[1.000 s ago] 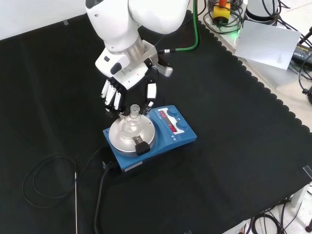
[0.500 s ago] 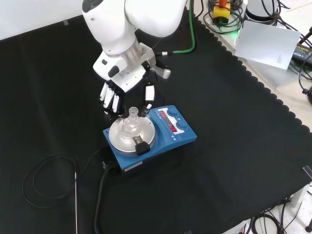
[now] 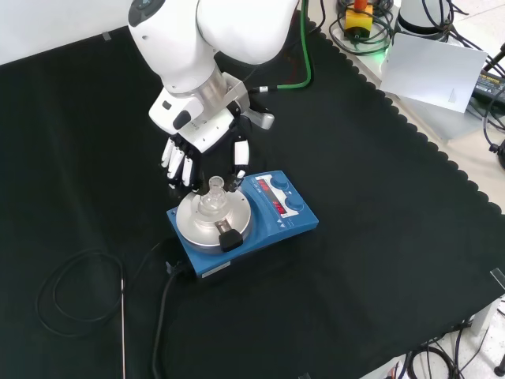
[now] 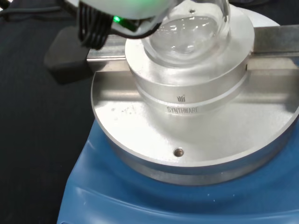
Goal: Place the round-bottom flask on the heater.
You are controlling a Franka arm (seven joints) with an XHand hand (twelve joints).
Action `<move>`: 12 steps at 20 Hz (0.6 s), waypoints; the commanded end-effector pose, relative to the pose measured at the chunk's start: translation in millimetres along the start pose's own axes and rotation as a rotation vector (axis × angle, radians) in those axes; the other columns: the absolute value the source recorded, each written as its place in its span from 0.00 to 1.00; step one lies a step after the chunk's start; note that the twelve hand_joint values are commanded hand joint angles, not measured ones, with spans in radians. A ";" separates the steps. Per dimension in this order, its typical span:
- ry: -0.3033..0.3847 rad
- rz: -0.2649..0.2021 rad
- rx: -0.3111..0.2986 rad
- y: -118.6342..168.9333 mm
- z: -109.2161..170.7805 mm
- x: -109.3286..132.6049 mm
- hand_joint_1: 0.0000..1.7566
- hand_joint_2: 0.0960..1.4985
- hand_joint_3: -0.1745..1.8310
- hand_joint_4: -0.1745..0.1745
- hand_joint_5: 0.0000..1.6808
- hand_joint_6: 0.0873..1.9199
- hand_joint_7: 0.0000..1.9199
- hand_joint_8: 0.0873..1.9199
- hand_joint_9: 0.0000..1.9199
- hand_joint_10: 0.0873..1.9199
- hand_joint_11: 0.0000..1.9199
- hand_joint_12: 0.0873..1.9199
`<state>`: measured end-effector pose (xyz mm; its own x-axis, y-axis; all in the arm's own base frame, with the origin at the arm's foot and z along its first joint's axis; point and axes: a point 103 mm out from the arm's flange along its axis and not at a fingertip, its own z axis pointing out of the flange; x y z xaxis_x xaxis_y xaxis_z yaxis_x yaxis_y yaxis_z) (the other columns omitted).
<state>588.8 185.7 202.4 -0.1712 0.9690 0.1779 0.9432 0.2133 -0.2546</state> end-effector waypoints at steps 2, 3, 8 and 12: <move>-0.014 0.000 0.021 -1.9 -2.0 -0.4 0.58 0.49 0.37 0.65 0.60 0.47 0.21 0.36 0.34 0.31 0.27 0.66; -0.016 0.003 0.026 -2.4 -2.4 -0.4 0.56 0.45 0.40 0.43 0.57 0.46 0.21 0.36 0.34 0.31 0.27 0.66; -0.027 0.012 0.038 -7.7 -5.1 -1.1 0.52 0.36 0.46 0.24 0.43 0.43 0.18 0.36 0.31 0.32 0.25 0.67; -0.032 0.022 0.043 -13.4 -7.5 -3.2 0.52 0.35 0.46 0.28 0.34 0.40 0.17 0.36 0.30 0.32 0.24 0.67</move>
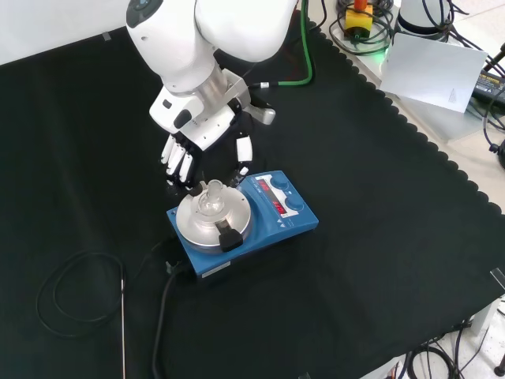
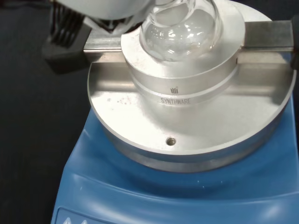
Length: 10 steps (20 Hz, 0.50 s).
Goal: Place the round-bottom flask on the heater.
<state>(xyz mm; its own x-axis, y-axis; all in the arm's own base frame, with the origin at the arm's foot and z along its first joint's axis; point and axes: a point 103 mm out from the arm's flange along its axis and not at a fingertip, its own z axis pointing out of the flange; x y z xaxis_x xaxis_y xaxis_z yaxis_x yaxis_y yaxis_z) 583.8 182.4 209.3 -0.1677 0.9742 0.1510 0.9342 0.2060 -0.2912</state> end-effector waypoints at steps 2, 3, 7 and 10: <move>-0.005 0.016 0.005 -10.1 -3.3 -3.3 0.52 0.35 0.46 0.29 0.33 0.39 0.16 0.36 0.29 0.32 0.24 0.67; -0.004 0.019 0.001 -13.1 -5.1 -4.1 0.52 0.35 0.46 0.29 0.32 0.39 0.16 0.36 0.29 0.32 0.24 0.67; -0.007 0.032 -0.017 -26.7 -13.6 -7.3 0.50 0.34 0.44 0.32 0.25 0.29 0.15 0.37 0.28 0.34 0.22 0.68; -0.009 0.044 -0.027 -38.5 -20.1 -9.8 0.49 0.34 0.44 0.33 0.25 0.26 0.14 0.37 0.27 0.34 0.22 0.68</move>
<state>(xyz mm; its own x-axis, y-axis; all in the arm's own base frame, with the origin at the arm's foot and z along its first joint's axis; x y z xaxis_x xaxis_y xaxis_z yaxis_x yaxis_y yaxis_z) 567.5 172.7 224.2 -0.1494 0.9790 0.1386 0.9394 0.1843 -0.2890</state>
